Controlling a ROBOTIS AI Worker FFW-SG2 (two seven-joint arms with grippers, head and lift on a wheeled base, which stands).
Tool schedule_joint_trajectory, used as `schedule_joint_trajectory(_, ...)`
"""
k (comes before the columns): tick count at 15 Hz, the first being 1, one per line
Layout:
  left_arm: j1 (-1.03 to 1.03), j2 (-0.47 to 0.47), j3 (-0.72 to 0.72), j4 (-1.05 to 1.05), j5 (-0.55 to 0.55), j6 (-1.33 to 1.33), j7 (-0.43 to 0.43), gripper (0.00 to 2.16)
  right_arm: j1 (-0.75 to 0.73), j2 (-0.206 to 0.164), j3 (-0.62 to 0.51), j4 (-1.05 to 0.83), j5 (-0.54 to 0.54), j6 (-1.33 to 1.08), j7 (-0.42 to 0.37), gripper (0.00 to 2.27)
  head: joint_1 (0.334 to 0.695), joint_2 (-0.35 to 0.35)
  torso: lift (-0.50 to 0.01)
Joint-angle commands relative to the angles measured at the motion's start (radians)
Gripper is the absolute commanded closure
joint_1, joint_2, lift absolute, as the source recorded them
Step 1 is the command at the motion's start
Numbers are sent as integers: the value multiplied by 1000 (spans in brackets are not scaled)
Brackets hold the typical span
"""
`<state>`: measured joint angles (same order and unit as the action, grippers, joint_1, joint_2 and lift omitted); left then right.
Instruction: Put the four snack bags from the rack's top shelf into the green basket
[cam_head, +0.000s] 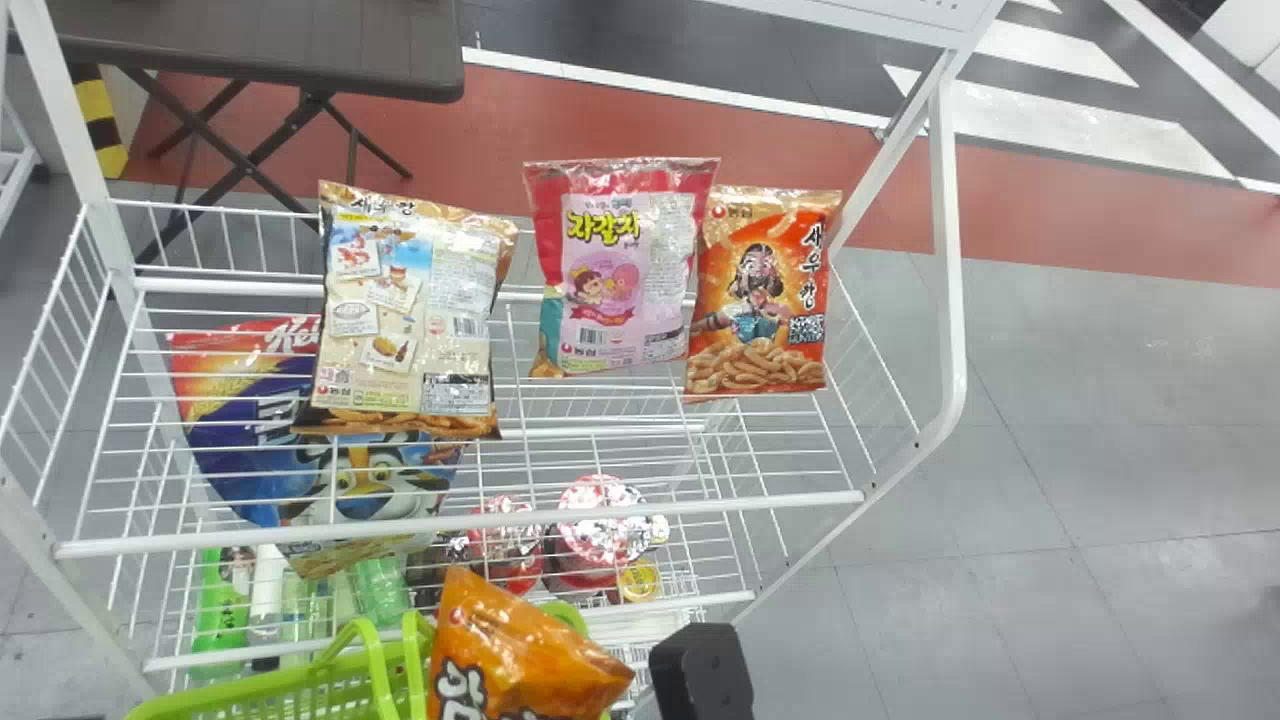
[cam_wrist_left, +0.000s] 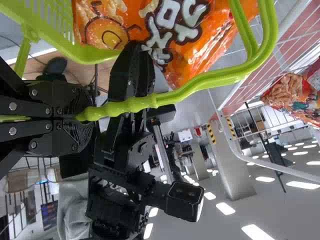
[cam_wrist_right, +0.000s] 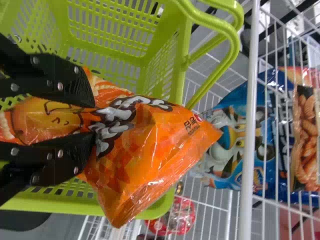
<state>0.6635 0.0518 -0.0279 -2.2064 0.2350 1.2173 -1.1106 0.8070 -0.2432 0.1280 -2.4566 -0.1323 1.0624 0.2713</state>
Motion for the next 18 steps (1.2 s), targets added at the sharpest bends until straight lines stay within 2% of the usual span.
schedule_joint_trajectory(1, -4, -3, -7, 0, -6, 0, 5, 2145, 4, -2, -11, -58, -3, 90, 12, 53, 695, -350, 0)
schedule_joint_trajectory(3, -4, -1, -9, 0, -8, 0, 8, 2145, 4, -1, -14, -90, 5, 66, 16, 63, 695, -350, 0)
schedule_joint_trajectory(5, -1, -1, -10, -1, -8, 0, 0, 2145, 0, 2, -24, -79, 10, -130, -21, 56, 695, -350, 0)
schedule_joint_trajectory(9, 1, 13, -49, -9, -55, 61, -2, 2145, -31, 59, -22, -16, 17, -612, -109, 39, 695, -350, 0)
schedule_joint_trajectory(13, 16, 33, -49, -7, -77, 104, -20, 2145, -187, 105, 9, 123, 17, -716, -179, 63, 695, -337, 0)
schedule_joint_trajectory(15, 18, 34, -49, -9, -77, 117, -28, 2145, -295, 108, 36, 243, 16, -750, -216, 70, 695, -319, 0)
schedule_joint_trajectory(18, 15, 39, -60, -15, -78, 132, -32, 2145, -425, 125, 38, 424, -66, -848, -198, 73, 695, -280, 0)
